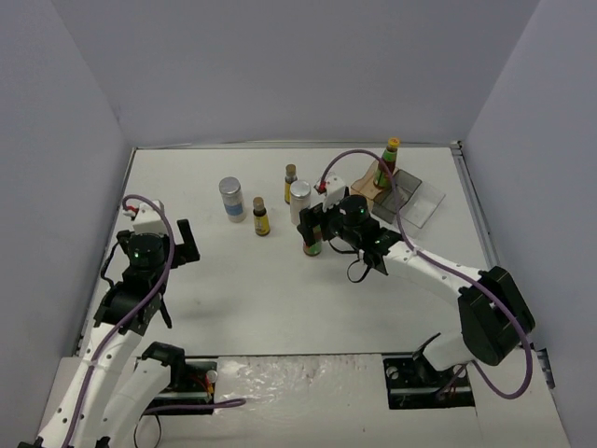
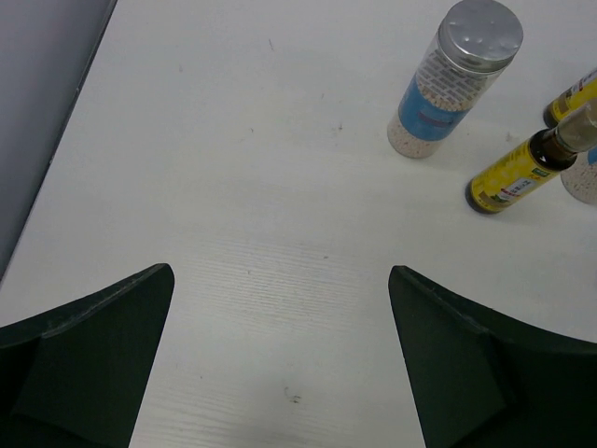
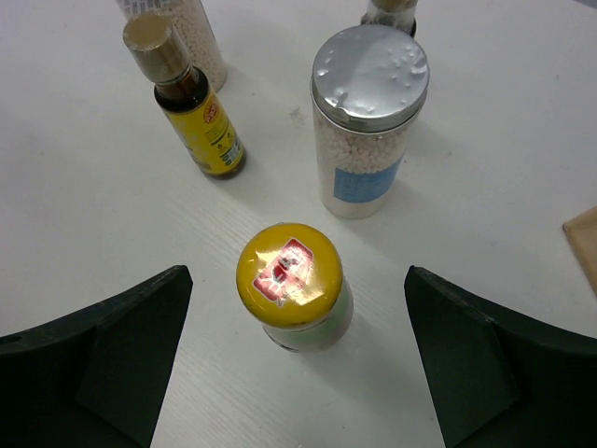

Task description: Organize the condiment bottles

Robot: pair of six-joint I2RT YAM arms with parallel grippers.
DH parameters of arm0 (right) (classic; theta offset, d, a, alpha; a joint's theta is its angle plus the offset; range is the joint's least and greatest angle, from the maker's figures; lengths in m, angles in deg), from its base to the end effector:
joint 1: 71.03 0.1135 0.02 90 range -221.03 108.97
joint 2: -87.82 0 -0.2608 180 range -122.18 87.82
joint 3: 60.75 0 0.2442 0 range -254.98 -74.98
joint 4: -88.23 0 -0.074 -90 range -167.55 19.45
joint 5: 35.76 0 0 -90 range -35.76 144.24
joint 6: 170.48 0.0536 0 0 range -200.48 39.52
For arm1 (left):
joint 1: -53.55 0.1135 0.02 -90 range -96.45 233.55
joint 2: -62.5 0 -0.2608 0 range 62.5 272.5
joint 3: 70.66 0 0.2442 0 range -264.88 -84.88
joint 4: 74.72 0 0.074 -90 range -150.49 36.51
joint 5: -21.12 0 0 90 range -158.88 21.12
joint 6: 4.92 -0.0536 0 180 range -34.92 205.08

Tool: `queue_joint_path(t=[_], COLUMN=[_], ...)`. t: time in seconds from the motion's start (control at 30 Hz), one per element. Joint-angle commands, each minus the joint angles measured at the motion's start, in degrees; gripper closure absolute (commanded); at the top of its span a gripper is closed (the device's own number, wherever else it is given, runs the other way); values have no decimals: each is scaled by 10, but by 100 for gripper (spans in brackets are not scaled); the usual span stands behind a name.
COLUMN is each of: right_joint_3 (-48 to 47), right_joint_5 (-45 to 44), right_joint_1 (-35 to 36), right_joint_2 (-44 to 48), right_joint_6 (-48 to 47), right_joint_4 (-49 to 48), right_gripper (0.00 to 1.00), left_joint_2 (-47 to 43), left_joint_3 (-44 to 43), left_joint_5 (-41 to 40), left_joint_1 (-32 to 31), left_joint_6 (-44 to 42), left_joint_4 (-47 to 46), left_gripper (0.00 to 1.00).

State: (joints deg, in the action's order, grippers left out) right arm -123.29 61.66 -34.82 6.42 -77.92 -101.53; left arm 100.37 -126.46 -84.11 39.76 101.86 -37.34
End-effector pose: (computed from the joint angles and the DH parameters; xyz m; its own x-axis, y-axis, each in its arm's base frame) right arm 0.2683 0.2050 0.2723 -0.1582 -0.0610 -0.9855 -0.6823 0.7282 0.0645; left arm 0.1636 -0.0257 0.3069 -0.3066 -0.2116 -0.9280 -0.1035 0.9766 -0.1885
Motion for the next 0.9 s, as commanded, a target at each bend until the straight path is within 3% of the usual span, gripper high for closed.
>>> queue_joint_path(t=[0.0, 0.13, 0.53, 0.6, 0.87], right_joint_3=[-17, -17, -7, -9, -90], right_joint_5=[-31, -40, -51, -64, -55], right_joint_1=[12, 13, 12, 7, -66], right_joint_2=[-39, -70, -87, -64, 11], right_joint_6=[-11, -12, -8, -15, -51], right_joint_4=[-95, -118, -155, -140, -48], right_gripper=[9, 18, 77, 97, 100], left_joint_2=[21, 36, 54, 56, 57], left_joint_3=[-2, -3, -1, -1, 1], left_joint_5=[-12, -15, -23, -23, -20], left_joint_1=[2, 2, 0, 0, -1], left_joint_6=[-3, -16, -27, -28, -32], left_joint_4=[-35, -42, -49, -50, -54], left_gripper=[3, 3, 3, 3, 3])
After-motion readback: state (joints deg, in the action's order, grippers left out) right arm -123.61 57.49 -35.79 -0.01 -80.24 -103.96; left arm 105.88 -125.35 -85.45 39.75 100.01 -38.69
